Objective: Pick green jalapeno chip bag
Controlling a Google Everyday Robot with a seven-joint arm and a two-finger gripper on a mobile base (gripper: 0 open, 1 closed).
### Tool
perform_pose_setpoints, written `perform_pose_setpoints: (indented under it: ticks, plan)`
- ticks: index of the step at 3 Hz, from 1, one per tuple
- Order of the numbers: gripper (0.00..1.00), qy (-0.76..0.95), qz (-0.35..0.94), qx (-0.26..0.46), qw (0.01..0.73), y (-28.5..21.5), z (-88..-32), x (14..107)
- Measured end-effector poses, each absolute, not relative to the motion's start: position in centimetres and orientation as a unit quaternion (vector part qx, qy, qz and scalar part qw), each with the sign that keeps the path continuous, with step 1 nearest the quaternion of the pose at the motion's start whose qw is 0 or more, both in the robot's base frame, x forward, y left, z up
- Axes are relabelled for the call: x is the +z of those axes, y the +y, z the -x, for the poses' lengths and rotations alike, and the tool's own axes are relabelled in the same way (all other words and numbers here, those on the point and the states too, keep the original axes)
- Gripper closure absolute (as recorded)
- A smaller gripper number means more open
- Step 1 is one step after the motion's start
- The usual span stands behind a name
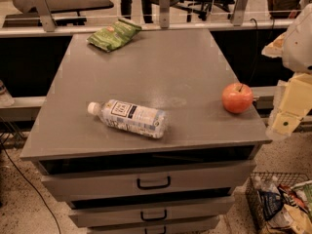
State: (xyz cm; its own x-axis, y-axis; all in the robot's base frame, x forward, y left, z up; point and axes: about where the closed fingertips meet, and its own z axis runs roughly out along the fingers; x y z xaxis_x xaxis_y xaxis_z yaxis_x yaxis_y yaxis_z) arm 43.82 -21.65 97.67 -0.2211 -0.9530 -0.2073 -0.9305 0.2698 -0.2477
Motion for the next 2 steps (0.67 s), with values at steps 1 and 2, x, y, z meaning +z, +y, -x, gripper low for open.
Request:
perform_pose_setpoints:
  ticks: [1, 2]
  plan:
    - [0.0, 0.781, 0.603, -0.035, 0.16, -21.6, -43.8, 97.7]
    - [0.0, 0.782, 0.594, -0.035, 0.183, -21.5, -45.7, 97.7]
